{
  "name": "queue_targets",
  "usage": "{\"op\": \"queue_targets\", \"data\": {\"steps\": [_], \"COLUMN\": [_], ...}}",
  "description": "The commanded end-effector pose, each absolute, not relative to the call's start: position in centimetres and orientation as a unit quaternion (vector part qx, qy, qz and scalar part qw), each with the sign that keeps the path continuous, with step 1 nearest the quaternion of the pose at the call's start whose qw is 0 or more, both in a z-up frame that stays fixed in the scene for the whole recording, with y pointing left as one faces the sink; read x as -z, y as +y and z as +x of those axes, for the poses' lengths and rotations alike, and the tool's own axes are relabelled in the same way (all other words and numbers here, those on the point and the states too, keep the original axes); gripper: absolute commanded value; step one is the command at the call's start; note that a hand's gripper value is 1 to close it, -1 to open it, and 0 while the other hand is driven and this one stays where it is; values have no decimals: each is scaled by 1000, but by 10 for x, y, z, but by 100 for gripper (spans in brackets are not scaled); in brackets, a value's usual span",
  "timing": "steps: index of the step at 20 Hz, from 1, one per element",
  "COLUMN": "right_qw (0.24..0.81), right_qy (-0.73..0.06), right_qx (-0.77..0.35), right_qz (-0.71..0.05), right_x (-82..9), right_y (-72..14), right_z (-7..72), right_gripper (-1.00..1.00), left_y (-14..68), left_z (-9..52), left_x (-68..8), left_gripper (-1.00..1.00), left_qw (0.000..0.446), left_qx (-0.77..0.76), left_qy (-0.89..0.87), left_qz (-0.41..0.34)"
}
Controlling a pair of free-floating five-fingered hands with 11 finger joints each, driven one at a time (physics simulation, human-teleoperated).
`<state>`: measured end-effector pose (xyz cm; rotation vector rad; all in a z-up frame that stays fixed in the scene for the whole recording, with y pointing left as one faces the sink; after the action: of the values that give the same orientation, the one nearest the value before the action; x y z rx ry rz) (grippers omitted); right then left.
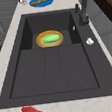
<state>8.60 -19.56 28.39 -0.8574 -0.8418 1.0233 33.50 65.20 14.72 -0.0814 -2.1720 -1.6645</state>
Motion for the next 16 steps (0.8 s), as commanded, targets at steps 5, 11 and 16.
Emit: {"op": "queue_targets", "data": {"steps": [5, 11, 16], "right_qw": [704, 704, 704], "right_qy": [-379, -379, -379], "right_qx": [-460, -460, -460], "right_qz": [-386, -386, -386], "right_x": [-284, -284, -284], "right_y": [-196, -196, -196], "right_z": [86, 86, 86], "right_gripper": [0, 0, 0], "left_y": [652, 652, 629], "left_z": [337, 339, 332], "left_x": [-160, -176, -187], "left_gripper": [-100, -100, -100], "left_qw": [194, 205, 198], "left_qx": [590, 595, 609], "left_qy": [-783, -776, -766], "left_qz": [-31, -42, -54]}}
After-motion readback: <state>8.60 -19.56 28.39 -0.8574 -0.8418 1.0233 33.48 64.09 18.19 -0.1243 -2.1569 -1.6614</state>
